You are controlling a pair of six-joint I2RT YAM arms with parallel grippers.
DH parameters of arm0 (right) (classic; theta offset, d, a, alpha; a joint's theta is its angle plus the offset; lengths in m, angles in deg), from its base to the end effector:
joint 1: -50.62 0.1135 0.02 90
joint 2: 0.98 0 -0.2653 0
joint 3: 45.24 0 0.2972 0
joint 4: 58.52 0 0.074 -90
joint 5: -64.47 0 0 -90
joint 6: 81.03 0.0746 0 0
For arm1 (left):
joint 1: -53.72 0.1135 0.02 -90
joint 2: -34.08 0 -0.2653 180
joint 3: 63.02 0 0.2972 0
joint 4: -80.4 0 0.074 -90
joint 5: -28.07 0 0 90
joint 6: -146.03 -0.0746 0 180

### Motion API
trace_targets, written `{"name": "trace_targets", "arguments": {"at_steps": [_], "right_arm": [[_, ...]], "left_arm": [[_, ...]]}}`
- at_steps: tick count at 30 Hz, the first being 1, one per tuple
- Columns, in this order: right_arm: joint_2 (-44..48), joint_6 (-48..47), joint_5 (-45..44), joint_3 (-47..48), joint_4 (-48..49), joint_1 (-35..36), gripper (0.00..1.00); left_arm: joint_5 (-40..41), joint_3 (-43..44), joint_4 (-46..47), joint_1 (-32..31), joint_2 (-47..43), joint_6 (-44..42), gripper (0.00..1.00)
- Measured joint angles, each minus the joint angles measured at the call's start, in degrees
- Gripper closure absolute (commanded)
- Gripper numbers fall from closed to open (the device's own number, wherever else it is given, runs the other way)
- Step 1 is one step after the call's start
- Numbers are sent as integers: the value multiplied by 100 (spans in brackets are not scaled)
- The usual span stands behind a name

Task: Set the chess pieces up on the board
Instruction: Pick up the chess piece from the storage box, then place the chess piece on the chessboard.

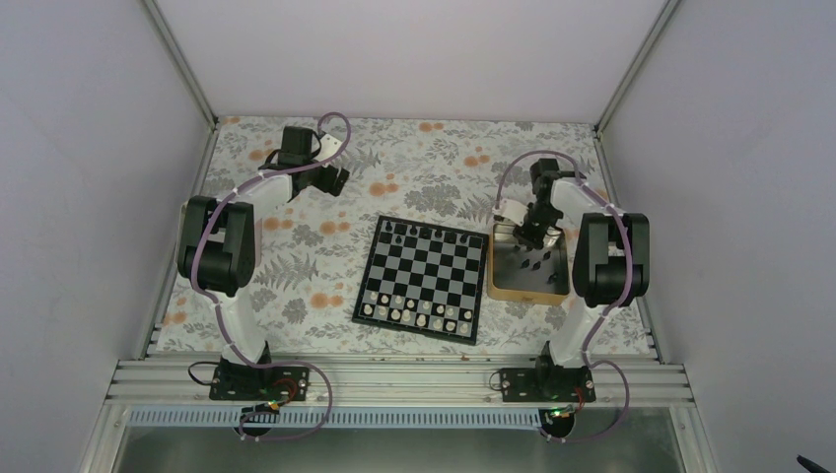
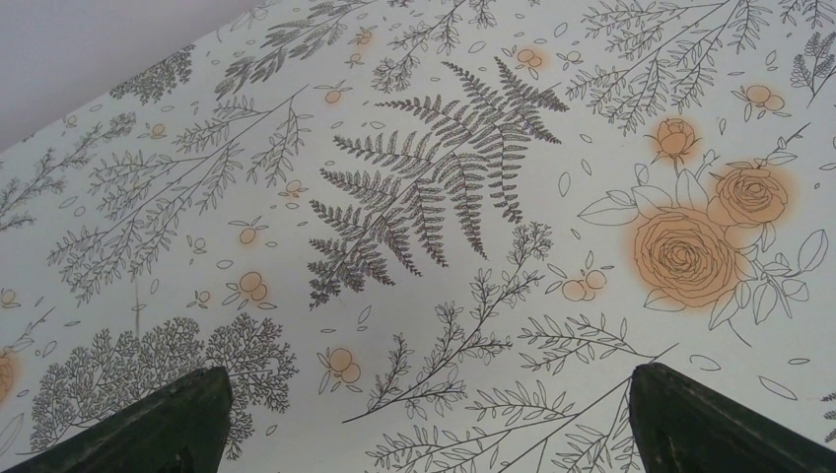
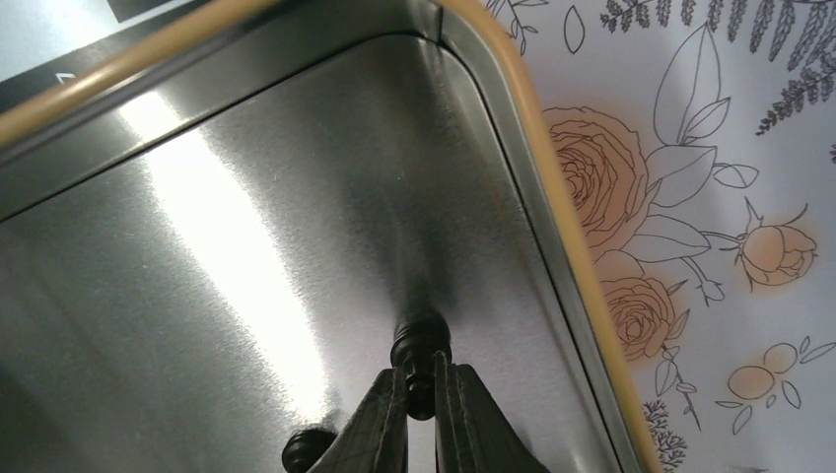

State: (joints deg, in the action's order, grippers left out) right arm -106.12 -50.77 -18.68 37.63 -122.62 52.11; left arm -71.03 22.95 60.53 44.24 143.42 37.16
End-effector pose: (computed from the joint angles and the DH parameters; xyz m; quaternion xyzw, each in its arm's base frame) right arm 0.3733 0.0186 0.1092 -0.5097 0.8577 0.0368 0.0567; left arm 0.4796 -0.0921 0.1448 0.2546 0.8794 -0.0402 0.4002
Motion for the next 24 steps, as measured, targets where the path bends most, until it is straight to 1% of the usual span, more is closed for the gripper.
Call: {"name": "trace_targets", "arguments": {"at_steps": [6, 11, 14, 19, 21, 24], "right_arm": [[20, 4, -15, 153, -175, 46, 95], [114, 63, -114, 546, -562, 328, 95], [170, 131, -168, 1025, -793, 636, 95], [173, 262, -310, 1801, -1045, 1379, 95], [105, 304, -330, 2146, -1152, 1766, 95], [-66, 337, -315, 2433, -1222, 2090, 95]], "left_arm": [[0, 0, 0, 2, 2, 0, 0], [-17, 0, 0, 4, 2, 0, 0], [-42, 0, 0, 4, 2, 0, 0], [-48, 0, -2, 4, 2, 0, 0], [-48, 0, -2, 4, 2, 0, 0], [-48, 0, -4, 4, 2, 0, 0]]}}
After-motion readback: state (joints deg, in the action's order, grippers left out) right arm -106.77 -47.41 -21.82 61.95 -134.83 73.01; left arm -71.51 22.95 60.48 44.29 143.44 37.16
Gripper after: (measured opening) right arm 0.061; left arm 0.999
